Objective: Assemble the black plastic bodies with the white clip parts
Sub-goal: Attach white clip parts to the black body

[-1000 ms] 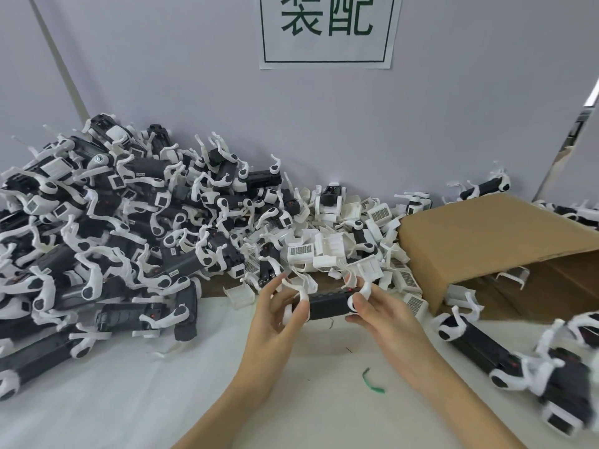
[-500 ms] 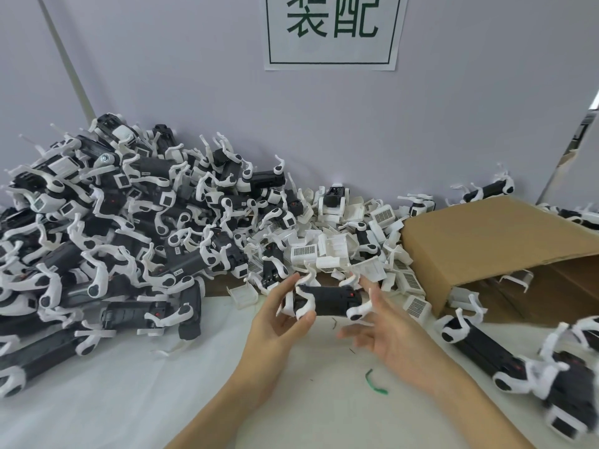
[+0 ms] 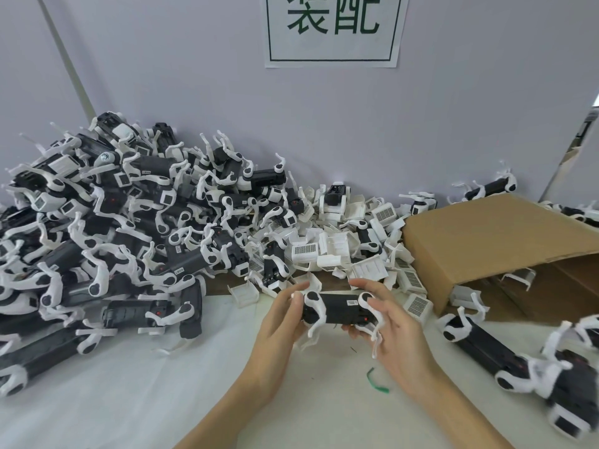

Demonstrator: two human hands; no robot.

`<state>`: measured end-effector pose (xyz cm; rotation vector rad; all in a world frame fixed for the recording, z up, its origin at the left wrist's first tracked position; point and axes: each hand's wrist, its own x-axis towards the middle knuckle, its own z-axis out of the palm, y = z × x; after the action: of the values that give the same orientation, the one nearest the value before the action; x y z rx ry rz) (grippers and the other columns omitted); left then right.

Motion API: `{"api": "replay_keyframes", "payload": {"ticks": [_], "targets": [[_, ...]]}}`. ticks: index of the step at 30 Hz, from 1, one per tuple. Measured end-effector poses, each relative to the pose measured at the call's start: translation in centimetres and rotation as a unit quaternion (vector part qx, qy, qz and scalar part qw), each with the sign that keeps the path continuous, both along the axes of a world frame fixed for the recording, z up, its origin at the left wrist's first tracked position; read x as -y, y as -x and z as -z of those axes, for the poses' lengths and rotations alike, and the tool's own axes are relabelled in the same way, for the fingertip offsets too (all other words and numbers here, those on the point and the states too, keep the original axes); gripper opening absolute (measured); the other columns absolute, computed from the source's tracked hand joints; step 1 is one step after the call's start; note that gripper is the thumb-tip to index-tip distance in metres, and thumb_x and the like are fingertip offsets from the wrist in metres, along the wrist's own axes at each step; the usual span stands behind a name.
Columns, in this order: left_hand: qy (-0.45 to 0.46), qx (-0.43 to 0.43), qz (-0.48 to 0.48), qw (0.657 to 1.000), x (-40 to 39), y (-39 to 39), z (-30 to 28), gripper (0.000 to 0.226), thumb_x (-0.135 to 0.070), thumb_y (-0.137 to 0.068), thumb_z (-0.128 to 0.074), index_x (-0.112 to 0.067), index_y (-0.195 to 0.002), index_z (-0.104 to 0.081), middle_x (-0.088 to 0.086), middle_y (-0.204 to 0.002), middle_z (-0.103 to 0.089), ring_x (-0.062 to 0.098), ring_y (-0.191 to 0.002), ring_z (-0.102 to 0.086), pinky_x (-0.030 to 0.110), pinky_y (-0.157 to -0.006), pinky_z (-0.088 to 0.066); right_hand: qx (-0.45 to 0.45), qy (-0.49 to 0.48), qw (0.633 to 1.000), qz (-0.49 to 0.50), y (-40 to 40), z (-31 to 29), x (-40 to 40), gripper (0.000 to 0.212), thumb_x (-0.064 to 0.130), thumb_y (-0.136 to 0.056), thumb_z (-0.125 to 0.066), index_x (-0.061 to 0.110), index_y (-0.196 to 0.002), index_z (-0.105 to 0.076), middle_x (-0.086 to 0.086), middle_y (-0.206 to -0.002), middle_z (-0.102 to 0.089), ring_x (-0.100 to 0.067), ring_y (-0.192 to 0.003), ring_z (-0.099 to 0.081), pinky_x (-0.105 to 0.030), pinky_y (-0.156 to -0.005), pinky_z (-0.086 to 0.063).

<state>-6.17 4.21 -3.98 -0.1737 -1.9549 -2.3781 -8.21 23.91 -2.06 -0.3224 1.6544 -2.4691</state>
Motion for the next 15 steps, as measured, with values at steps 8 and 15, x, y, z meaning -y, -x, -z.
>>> {"api": "replay_keyframes", "payload": {"ticks": [8, 15], "targets": [[-0.045, -0.020, -0.042, 0.998, 0.1, -0.4, -0.4, 0.037, -0.045, -0.094, -0.069, -0.028, -0.127, -0.067, 0.009, -0.107, -0.074, 0.024, -0.101, -0.068, 0.032, -0.091, -0.052, -0.089, -0.119, 0.986, 0.074, -0.3, 0.4, 1.6, 0.046, 0.037, -0.101, -0.066, 0.024, -0.142, -0.050, -0.011, -0.121, -0.068, -0.019, -0.106, -0.072, -0.026, -0.084, -0.057], [-0.027, -0.029, -0.075, 0.996, 0.3, -0.5, -0.6, 0.047, -0.049, -0.089, -0.078, -0.017, -0.123, -0.072, 0.009, -0.118, -0.076, 0.023, -0.112, -0.070, 0.035, -0.098, -0.052, -0.017, -0.068, 0.996, 0.047, 0.3, 1.1, 1.4, 0.050, 0.032, -0.088, -0.068, 0.016, -0.135, -0.064, -0.024, -0.129, -0.067, -0.033, -0.115, -0.071, -0.050, -0.102, -0.054]]}}
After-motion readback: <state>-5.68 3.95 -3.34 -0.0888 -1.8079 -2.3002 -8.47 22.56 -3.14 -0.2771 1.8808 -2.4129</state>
